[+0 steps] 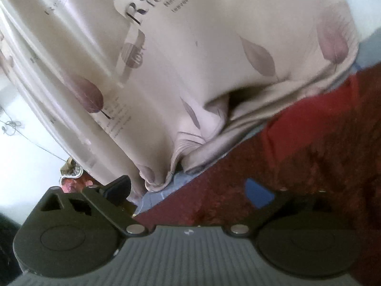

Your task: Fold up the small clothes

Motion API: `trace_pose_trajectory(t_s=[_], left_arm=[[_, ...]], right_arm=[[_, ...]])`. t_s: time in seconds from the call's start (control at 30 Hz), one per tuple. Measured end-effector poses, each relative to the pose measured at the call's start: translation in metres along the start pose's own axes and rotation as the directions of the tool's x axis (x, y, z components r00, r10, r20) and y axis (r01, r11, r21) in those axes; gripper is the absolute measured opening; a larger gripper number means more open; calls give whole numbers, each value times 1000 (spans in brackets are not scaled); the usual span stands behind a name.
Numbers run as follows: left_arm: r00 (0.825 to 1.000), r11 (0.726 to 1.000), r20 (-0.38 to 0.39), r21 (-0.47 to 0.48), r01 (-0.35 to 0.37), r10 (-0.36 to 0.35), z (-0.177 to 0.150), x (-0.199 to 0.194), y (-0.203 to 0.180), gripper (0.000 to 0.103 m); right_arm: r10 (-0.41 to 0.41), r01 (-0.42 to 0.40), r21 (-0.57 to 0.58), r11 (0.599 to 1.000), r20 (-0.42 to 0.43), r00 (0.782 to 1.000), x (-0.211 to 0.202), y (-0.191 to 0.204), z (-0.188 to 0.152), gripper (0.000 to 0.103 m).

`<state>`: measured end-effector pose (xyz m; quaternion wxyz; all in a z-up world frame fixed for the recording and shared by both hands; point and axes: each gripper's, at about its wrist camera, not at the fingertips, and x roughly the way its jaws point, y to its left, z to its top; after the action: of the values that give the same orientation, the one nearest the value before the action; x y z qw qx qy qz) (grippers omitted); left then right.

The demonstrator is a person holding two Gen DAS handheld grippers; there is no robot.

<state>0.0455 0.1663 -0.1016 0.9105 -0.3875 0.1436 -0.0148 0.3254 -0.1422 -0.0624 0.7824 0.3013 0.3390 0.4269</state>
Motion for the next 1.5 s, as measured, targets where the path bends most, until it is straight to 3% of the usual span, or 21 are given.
trace_pose_trajectory(t_s=[0.07,0.13,0.17,0.2,0.27,0.37,0.43,0.53,0.6,0.63,0.7,0.77,0.83,1.03,1.1,1.13,1.2,1.23,1.3,1.37,1.5], left_arm=[[1000,1000,3,-7,0,0,0,-1,1,99],[1000,1000,4,-16,0,0,0,-1,2,99],[1000,1000,3,-20,-3,3,0,-1,2,99],[1000,1000,0,-23,-11,11,1,-2,2,99],[999,999,-21,-20,-39,39,5,-3,-1,99],[998,998,-21,-21,-58,57,22,-10,2,99],[998,998,18,-39,-55,56,40,-20,12,99],[992,987,76,-137,-86,97,79,-33,46,99],[985,968,112,-229,-106,135,103,-43,75,99],[978,955,130,-270,-121,161,114,-49,90,99],[961,928,143,-325,-181,238,134,-58,114,99],[945,888,119,-396,-236,304,150,-62,141,98],[945,861,88,-445,-246,315,164,-61,161,97],[943,850,-3,-432,-302,334,207,-31,187,97],[941,848,-11,-429,-311,340,218,-21,191,96],[939,848,-5,-427,-313,344,220,-19,193,91],[931,847,-4,-413,-334,365,219,-13,198,49],[924,836,-19,-419,-353,381,216,-11,205,14],[918,839,12,-411,-356,396,207,-9,208,14],[911,879,73,-306,-367,406,203,-7,191,13],[931,944,167,-111,-309,325,204,-6,136,13]], right_arm=[[-67,66,-36,997,-48,997,4,7,1,89],[-138,126,-114,985,-107,985,13,17,-6,66],[-190,166,-168,972,-137,972,21,22,-12,48],[-254,213,-227,950,-168,953,30,26,-20,40],[-318,246,-288,926,-240,917,49,24,-38,39],[-378,260,-422,869,-226,898,57,36,-50,36],[-354,259,-376,890,-210,912,47,41,-44,38],[-201,154,-328,932,-115,973,2,60,-38,46],[-114,78,-325,942,-91,989,-27,72,-46,73],[-77,45,-326,944,-85,993,-42,75,-54,77],[-53,21,-360,933,-80,995,-62,80,-72,82],[-88,42,-413,910,-92,992,-73,81,-91,85],[-119,60,-430,901,-113,986,-78,78,-102,85],[-135,76,-365,928,-138,981,-83,63,-111,85],[-138,85,-350,933,-130,982,-85,61,-112,91],[-139,88,-340,936,-127,982,-87,59,-112,93],[-141,99,-325,941,-108,984,-89,56,-115,95],[-141,101,-318,943,-105,985,-88,55,-115,95],[-134,100,-294,950,-100,986,-88,50,-114,96],[-135,106,-264,959,-93,986,-88,46,-111,96],[-132,116,-191,975,-73,989,-90,35,-105,96]])
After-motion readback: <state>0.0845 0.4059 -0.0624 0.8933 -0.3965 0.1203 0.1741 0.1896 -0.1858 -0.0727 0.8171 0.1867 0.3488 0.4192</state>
